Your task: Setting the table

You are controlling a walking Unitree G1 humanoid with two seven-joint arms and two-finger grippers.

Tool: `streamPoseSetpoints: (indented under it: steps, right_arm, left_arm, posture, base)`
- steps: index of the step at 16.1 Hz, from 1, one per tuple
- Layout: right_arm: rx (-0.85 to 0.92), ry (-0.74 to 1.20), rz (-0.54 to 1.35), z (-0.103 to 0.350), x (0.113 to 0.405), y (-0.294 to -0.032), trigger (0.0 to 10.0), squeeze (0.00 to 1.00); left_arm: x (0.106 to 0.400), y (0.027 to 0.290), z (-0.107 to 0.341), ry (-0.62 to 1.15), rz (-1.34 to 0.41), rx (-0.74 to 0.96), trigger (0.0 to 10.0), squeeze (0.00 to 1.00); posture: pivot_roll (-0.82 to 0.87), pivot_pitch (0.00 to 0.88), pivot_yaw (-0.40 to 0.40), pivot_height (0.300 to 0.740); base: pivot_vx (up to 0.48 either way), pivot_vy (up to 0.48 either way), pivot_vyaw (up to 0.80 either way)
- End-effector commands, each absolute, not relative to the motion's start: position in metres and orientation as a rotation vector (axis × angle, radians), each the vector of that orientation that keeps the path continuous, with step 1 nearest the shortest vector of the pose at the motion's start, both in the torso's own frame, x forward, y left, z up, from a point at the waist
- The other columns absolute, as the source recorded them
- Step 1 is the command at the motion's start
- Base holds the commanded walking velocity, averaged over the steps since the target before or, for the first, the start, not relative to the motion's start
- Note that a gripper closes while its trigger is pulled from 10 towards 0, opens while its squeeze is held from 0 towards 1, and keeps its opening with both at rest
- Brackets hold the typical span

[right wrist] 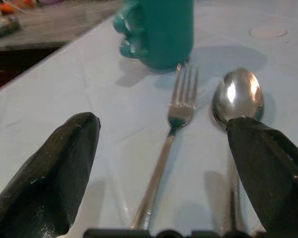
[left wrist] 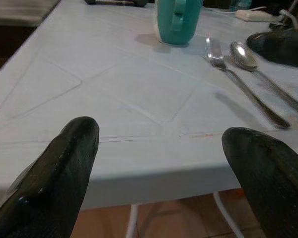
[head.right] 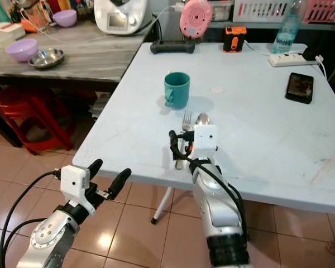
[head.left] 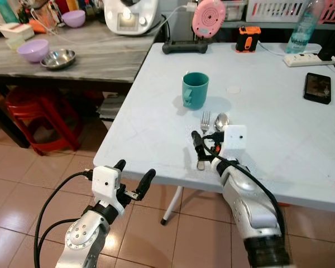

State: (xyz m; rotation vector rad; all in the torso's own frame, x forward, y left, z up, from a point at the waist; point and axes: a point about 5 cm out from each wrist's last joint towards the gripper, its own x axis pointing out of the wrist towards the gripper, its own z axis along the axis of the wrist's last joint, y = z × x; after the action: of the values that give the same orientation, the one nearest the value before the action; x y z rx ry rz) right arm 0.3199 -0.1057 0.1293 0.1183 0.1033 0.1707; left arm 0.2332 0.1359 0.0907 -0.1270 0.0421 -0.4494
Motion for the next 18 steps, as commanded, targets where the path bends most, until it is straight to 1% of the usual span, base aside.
streamPoseSetpoints:
  steps: [1, 4, 9, 10, 11, 12, 13, 18]
  right_arm:
    - [0.112, 0.113, 0.166, 0.131, 0.327, -0.102, 10.0, 0.00]
    - [0.114, 0.157, 0.135, 0.129, 0.339, -0.098, 10.0, 0.00]
    - [0.111, 0.186, 0.151, 0.130, 0.351, -0.088, 10.0, 0.00]
    - [0.116, 0.234, 0.149, 0.125, 0.355, -0.086, 10.0, 0.00]
    - [0.114, 0.251, 0.142, 0.122, 0.355, -0.087, 9.5, 0.00]
    - [0.114, 0.272, 0.140, 0.119, 0.355, -0.087, 2.2, 0.00]
    - [0.113, 0.284, 0.140, 0.117, 0.355, -0.087, 0.0, 0.00]
    - [0.041, 0.368, 0.149, 0.100, 0.355, -0.088, 0.0, 0.00]
  left_arm:
    - [0.228, 0.136, 0.094, 0.040, -0.491, -0.135, 10.0, 0.00]
    - [0.225, 0.132, 0.098, 0.029, -0.566, -0.127, 10.0, 0.00]
    - [0.224, 0.128, 0.106, 0.006, -0.644, -0.170, 10.0, 0.00]
    - [0.222, 0.127, 0.108, 0.003, -0.666, -0.177, 10.0, 0.00]
    - [0.222, 0.127, 0.108, 0.002, -0.667, -0.174, 10.0, 0.00]
    - [0.222, 0.128, 0.108, 0.002, -0.665, -0.172, 10.0, 0.00]
    - [0.222, 0.128, 0.108, 0.002, -0.664, -0.172, 10.0, 0.00]
    - [0.221, 0.127, 0.107, 0.008, -0.683, -0.182, 10.0, 0.00]
  posture:
    - [-0.01, 0.127, 0.089, 0.740]
    - [-0.01, 0.130, 0.094, 0.740]
    - [-0.01, 0.128, 0.093, 0.740]
    - [-0.01, 0.128, 0.091, 0.740]
    - [-0.01, 0.128, 0.089, 0.740]
    - [-0.01, 0.128, 0.089, 0.740]
    - [-0.01, 0.128, 0.088, 0.740]
    - [-0.01, 0.116, 0.088, 0.740]
  base:
    - [0.000, 0.000, 0.00]
    - [0.000, 0.000, 0.00]
    - [0.000, 0.000, 0.00]
    - [0.000, 0.000, 0.00]
    - [0.000, 0.000, 0.00]
    - [0.000, 0.000, 0.00]
    - [0.000, 0.000, 0.00]
    - [0.000, 0.000, 0.00]
